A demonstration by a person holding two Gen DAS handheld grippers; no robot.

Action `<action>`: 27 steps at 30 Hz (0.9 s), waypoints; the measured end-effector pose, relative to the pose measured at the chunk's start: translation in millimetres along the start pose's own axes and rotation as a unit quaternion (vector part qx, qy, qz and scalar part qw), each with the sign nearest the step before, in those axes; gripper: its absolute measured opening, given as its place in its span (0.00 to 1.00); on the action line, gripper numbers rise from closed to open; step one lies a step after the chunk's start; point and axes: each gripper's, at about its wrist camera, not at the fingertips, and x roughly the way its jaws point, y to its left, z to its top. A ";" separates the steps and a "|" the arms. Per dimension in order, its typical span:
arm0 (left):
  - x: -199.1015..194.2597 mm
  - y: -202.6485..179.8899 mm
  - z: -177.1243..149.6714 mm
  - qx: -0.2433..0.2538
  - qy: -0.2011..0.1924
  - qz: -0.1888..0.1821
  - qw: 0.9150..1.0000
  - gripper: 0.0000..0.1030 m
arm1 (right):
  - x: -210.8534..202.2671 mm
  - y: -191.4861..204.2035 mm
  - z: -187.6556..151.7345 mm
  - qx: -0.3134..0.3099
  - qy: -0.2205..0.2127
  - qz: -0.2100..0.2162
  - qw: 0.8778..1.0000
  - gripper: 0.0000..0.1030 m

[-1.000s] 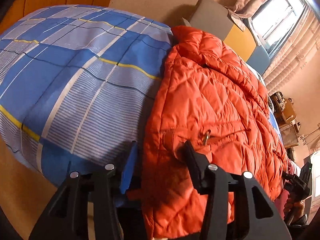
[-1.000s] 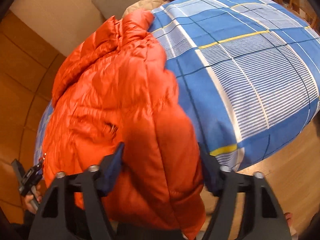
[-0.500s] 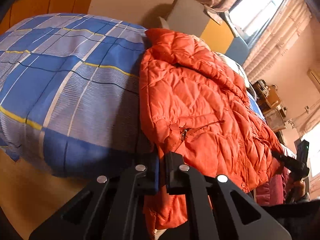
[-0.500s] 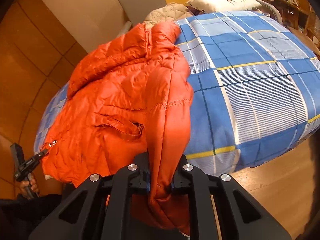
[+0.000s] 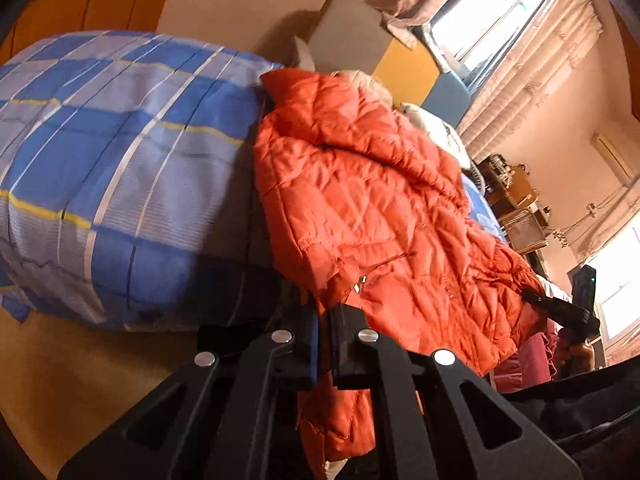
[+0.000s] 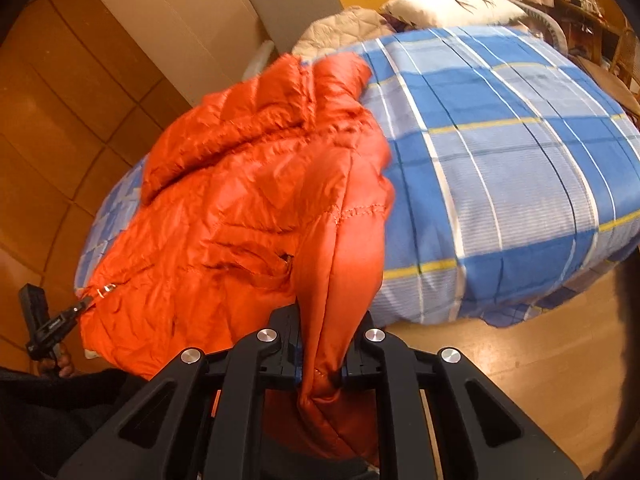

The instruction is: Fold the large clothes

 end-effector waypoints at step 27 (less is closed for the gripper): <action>74.5 -2.4 161.0 -0.051 -0.035 -0.046 0.997 0.04 | 56.9 18.8 159.0 0.052 -0.062 0.025 0.996 0.10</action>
